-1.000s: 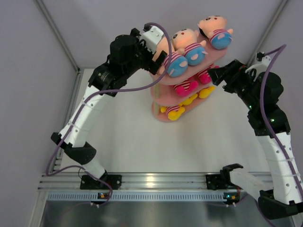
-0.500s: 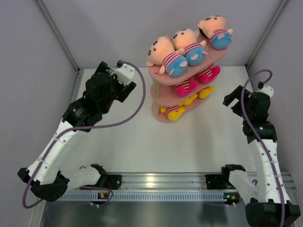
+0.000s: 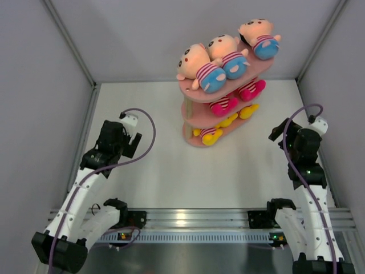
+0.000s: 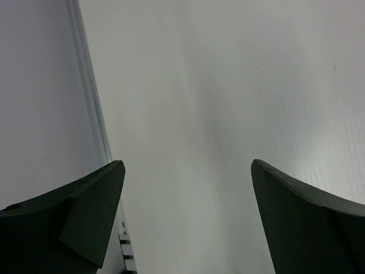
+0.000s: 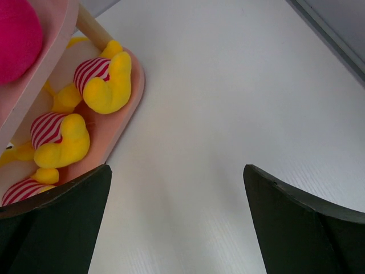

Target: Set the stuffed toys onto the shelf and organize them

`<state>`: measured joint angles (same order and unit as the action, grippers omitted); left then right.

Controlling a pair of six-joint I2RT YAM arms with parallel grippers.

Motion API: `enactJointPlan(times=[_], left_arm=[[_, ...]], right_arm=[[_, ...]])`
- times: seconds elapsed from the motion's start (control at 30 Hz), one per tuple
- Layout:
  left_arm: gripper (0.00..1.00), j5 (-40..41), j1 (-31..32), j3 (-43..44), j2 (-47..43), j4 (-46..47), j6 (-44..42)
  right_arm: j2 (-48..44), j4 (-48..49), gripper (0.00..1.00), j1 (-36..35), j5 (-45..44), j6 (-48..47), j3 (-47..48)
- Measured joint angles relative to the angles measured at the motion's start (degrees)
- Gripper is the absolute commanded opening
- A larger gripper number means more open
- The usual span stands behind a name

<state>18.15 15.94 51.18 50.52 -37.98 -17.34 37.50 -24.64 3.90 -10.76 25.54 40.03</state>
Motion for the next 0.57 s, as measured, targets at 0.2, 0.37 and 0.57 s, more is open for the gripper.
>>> enactJointPlan(times=[0.2, 0.37, 0.57], left_arm=[[0.99, -6.0, -5.1, -10.5, -5.8, 1.0, 1.0], [0.99, -10.9, -7.6, -12.7, -10.4, 1.5, 0.9], [0.99, -12.9, -8.0, -12.9, -10.2, 2.3, 0.7]], right_arm=[[-5.5, 1.6, 0.99, 0.0, 0.2, 0.3, -5.2], [-9.7, 2.5, 0.99, 0.0, 0.5, 0.5, -9.0], [-12.4, 3.2, 1.00, 0.0, 1.4, 0.7, -11.2]])
